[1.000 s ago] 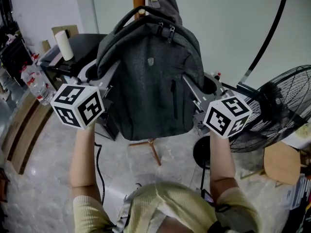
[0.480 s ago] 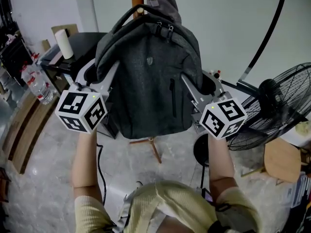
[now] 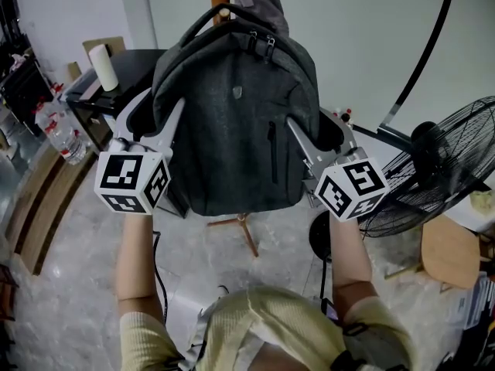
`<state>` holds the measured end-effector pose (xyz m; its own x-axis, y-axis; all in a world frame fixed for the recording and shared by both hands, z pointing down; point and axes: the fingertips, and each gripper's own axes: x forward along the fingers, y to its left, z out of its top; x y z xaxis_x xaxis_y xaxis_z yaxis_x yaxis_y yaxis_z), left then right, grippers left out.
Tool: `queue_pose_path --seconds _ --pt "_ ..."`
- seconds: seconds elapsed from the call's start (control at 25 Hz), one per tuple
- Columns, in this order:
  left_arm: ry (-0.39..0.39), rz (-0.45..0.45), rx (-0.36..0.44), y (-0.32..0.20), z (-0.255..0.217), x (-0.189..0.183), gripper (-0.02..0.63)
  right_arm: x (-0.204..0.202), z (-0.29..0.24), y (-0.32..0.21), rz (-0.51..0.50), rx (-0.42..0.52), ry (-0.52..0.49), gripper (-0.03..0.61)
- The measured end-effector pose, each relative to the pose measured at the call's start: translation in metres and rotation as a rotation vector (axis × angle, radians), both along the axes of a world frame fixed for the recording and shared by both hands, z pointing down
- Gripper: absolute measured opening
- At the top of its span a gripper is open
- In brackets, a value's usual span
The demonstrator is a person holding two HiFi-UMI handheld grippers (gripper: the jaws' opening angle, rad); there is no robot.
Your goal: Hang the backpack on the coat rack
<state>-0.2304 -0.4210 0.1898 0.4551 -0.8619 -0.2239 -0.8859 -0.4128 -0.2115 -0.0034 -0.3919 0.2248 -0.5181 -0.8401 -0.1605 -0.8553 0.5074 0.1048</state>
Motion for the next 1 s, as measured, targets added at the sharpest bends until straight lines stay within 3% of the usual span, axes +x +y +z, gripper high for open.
queue_pose_path --seconds 0.76,1.0 --pt "0.023 -0.046 -0.002 0.035 0.018 -0.012 0.209 0.014 -0.007 0.036 0.062 0.083 -0.044 0.221" --pt "0.085 0.012 0.011 0.052 0.015 -0.010 0.193 0.021 -0.011 0.048 0.075 0.100 -0.078 0.194"
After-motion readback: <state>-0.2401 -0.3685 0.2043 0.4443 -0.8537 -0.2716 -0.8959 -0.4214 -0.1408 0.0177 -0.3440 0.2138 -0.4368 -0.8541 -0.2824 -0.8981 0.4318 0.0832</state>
